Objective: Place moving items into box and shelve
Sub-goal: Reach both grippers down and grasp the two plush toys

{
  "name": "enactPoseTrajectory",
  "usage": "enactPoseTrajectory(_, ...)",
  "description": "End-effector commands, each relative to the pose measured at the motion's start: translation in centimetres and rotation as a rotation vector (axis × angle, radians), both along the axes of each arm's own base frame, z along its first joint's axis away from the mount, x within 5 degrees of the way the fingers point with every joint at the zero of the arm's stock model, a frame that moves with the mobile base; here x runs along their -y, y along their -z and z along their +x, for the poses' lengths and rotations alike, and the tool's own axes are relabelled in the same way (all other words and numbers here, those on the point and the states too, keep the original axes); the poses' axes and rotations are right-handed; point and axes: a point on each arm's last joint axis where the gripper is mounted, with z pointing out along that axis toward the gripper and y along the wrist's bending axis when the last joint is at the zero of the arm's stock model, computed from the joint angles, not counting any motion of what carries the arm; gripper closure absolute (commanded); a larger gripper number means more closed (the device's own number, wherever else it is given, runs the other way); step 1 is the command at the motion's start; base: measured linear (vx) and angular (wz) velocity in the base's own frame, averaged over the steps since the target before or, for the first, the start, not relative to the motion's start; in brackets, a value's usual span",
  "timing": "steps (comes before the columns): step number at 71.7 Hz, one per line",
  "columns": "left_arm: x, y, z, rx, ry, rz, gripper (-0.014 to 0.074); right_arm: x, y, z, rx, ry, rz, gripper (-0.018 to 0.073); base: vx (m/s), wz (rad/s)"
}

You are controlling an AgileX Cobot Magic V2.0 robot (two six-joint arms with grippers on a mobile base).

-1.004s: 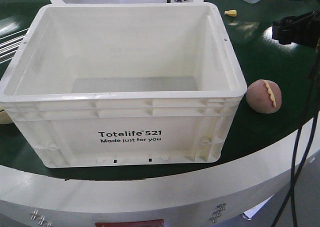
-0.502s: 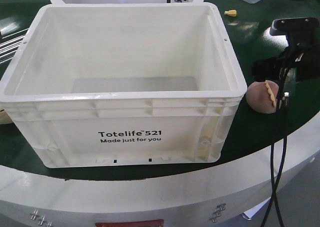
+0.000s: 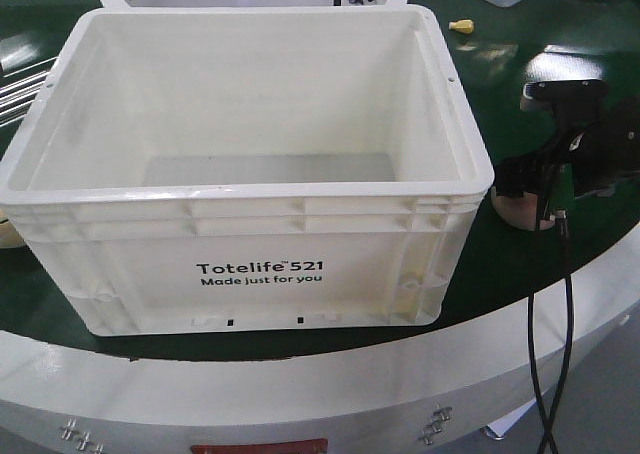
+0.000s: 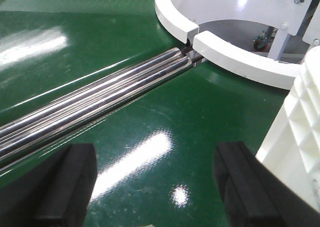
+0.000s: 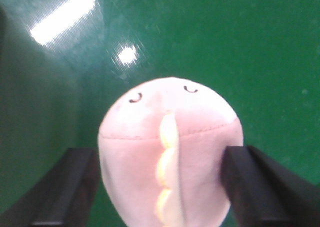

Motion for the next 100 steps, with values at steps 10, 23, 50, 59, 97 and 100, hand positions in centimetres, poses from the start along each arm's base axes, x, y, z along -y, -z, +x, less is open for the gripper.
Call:
enactPoseTrajectory(10, 0.2, -2.7, 0.0, 0.147, 0.017, 0.018, 0.0009, -0.1, -0.8, 0.7, 0.041, 0.001, 0.004, 0.0384, 0.00, 0.00)
enactPoseTrajectory(23, 0.2, -2.7, 0.0, 0.149, 0.018, 0.018, 0.0009, -0.1, 0.2, 0.7, -0.003, 0.001, 0.001, 0.0578, 0.00, 0.00)
enactPoseTrajectory(50, 0.0, -0.4, 1.5, 0.070, 0.015, 0.004, 0.0009, -0.1, 0.2, 0.7, -0.005, 0.001, 0.001, 0.0574, 0.00, 0.00)
enactPoseTrajectory(59, -0.1, 0.9, 2.3, 0.021, 0.009, -0.011, 0.0009, -0.1, 0.2, 0.7, -0.005, 0.001, 0.001, 0.0574, 0.00, 0.00)
enactPoseTrajectory(97, -0.6, 6.6, 3.5, -0.283, -0.022, -0.039, 0.0009, 0.0, 0.2, 0.8, 0.008, -0.015, -0.009, 0.0574, 0.00, 0.00)
enactPoseTrajectory(100, -0.6, 7.0, 3.5, -0.311, -0.025, -0.042, 0.0009, 0.0, 0.2, 0.9, 0.011, -0.015, -0.009, 0.0574, 0.00, 0.00)
